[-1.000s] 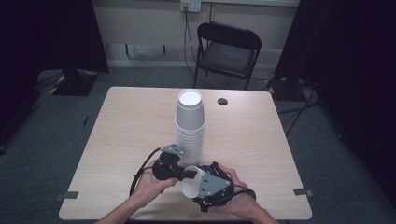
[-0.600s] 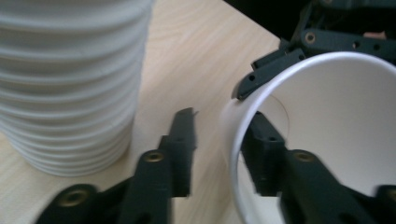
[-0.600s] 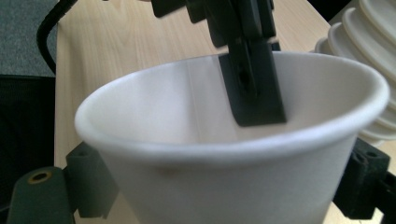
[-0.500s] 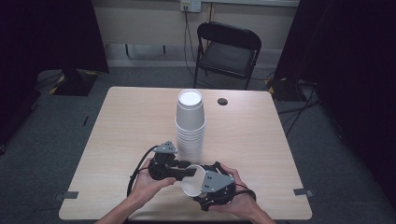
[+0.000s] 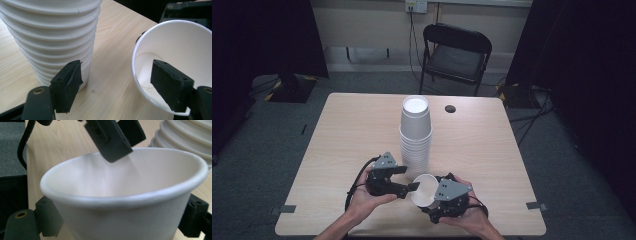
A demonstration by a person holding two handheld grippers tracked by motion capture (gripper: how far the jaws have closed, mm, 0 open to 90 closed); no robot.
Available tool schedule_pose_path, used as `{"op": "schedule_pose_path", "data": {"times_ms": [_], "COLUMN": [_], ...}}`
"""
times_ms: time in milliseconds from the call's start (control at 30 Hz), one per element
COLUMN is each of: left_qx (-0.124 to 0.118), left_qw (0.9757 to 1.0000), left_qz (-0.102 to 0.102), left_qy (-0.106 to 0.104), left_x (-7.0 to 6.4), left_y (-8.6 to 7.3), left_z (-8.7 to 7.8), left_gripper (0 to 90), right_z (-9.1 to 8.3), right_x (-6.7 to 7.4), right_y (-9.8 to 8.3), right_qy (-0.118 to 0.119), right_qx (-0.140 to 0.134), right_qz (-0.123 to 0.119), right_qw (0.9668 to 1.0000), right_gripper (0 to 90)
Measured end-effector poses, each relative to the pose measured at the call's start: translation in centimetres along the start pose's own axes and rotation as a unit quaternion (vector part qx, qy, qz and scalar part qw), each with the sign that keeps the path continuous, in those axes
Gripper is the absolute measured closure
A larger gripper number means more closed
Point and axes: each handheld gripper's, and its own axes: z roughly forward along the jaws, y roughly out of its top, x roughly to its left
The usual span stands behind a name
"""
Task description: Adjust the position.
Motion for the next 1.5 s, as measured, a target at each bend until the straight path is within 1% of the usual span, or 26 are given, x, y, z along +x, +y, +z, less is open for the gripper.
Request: {"op": "schedule_pose_path", "data": {"times_ms": [33, 100, 300, 333, 367, 400, 500, 533, 700, 733, 767, 833, 867, 900, 933, 967, 1000, 1033, 1100, 1167, 1200, 1233, 1267, 1367, 1467, 1500], "left_qx": [0.0, -0.005, -0.015, -0.015, -0.021, -0.02, -0.024, -0.033, -0.039, -0.04, -0.04, -0.037, -0.041, -0.041, -0.052, -0.052, -0.054, -0.057, -0.059, -0.068, -0.068, -0.068, -0.066, -0.065, -0.067, -0.067], "left_qw": [1.0, 0.9999, 0.9996, 0.9996, 0.9992, 0.9991, 0.9987, 0.9983, 0.9977, 0.9961, 0.9961, 0.9948, 0.9944, 0.9944, 0.9933, 0.9933, 0.9926, 0.9919, 0.9916, 0.9908, 0.9906, 0.9906, 0.9903, 0.9904, 0.9901, 0.9901], "left_qz": [0.0, 0.007, 0.005, 0.005, -0.002, -0.005, -0.004, -0.003, 0.001, 0.012, 0.012, 0.017, 0.018, 0.018, 0.015, 0.015, 0.015, 0.016, 0.013, 0.024, 0.02, 0.02, 0.021, 0.023, 0.022, 0.022], "left_qy": [0.0, 0.008, 0.024, 0.024, 0.034, 0.037, 0.044, 0.048, 0.055, 0.078, 0.078, 0.093, 0.096, 0.096, 0.102, 0.102, 0.108, 0.112, 0.114, 0.115, 0.116, 0.116, 0.121, 0.12, 0.121, 0.121], "left_x": [0.0, 0.1, 0.3, 0.3, 0.5, 0.7, 0.9, 1.1, 1.3, 1.4, 1.4, 1.6, 1.7, 1.7, 1.9, 1.9, 2.0, 2.1, 2.3, 2.5, 2.5, 2.5, 2.6, 2.7, 2.7, 2.7], "left_y": [0.0, -0.1, -0.7, -0.7, -1.0, -1.1, -1.4, -1.8, -2.5, -3.0, -3.0, -3.8, -4.1, -4.1, -4.5, -4.5, -4.6, -4.7, -4.8, -5.1, -5.1, -5.1, -5.2, -5.3, -5.4, -5.4], "left_z": [0.0, -0.3, -0.9, -0.9, -1.2, -1.4, -1.8, -2.2, -2.8, -3.0, -3.0, -3.5, -3.8, -3.8, -4.3, -4.3, -4.4, -4.6, -4.8, -5.1, -5.1, -5.1, -5.1, -5.0, -5.0, -5.0], "left_gripper": [24.4, 21.7, 16.4, 16.4, 16.2, 16.0, 16.0, 15.9, 15.7, 15.7, 15.7, 15.7, 15.7, 15.7, 15.7, 15.7, 15.7, 15.7, 15.7, 15.7, 15.7, 15.7, 15.7, 15.7, 15.7, 15.7], "right_z": [0.0, -0.1, -0.5, -0.6, -0.7, -0.7, -0.9, -1.1, -1.5, -1.7, -1.7, -2.1, -2.3, -2.3, -2.7, -2.7, -2.9, -3.2, -3.6, -3.9, -4.0, -4.0, -4.1, -4.0, -3.8, -3.8], "right_x": [0.0, -0.2, -0.9, -1.1, -1.2, -1.4, -1.7, -2.0, -2.5, -2.8, -2.8, -3.4, -3.6, -3.6, -4.1, -4.1, -4.3, -4.8, -5.4, -5.9, -6.2, -6.2, -6.7, -7.2, -8.3, -8.3], "right_y": [0.0, -0.2, -0.7, -0.8, -0.9, -1.0, -1.1, -1.3, -1.7, -1.8, -1.8, -1.9, -2.0, -2.0, -2.2, -2.2, -2.3, -2.4, -2.6, -2.8, -2.8, -2.8, -2.9, -2.9, -2.9, -2.9], "right_qy": [0.0, 0.0, -0.007, -0.008, -0.009, -0.011, -0.017, -0.021, -0.034, -0.041, -0.041, -0.055, -0.063, -0.063, -0.072, -0.072, -0.075, -0.088, -0.096, -0.109, -0.112, -0.112, -0.118, -0.124, -0.134, -0.134], "right_qx": [0.0, -0.006, -0.013, -0.015, -0.018, -0.02, -0.021, -0.024, -0.029, -0.031, -0.031, -0.034, -0.034, -0.034, -0.039, -0.039, -0.044, -0.046, -0.051, -0.051, -0.054, -0.054, -0.056, -0.051, -0.053, -0.053], "right_qz": [0.0, 0.015, 0.045, 0.051, 0.058, 0.062, 0.072, 0.083, 0.099, 0.106, 0.106, 0.123, 0.127, 0.127, 0.137, 0.137, 0.144, 0.153, 0.165, 0.173, 0.178, 0.178, 0.187, 0.187, 0.194, 0.194], "right_qw": [1.0, 0.9999, 0.9989, 0.9986, 0.9981, 0.9978, 0.9971, 0.996, 0.9941, 0.993, 0.993, 0.9903, 0.9894, 0.9894, 0.9872, 0.9872, 0.9857, 0.9832, 0.9804, 0.9776, 0.9763, 0.9763, 0.9737, 0.9732, 0.9704, 0.9704], "right_gripper": [13.3, 13.3, 13.4, 13.4, 13.4, 13.4, 13.4, 13.4, 13.4, 13.5, 13.5, 13.5, 13.5, 13.5, 13.6, 13.6, 13.6, 13.6, 13.6, 13.6, 13.6, 13.6, 13.6, 13.6, 13.6, 13.6]}}
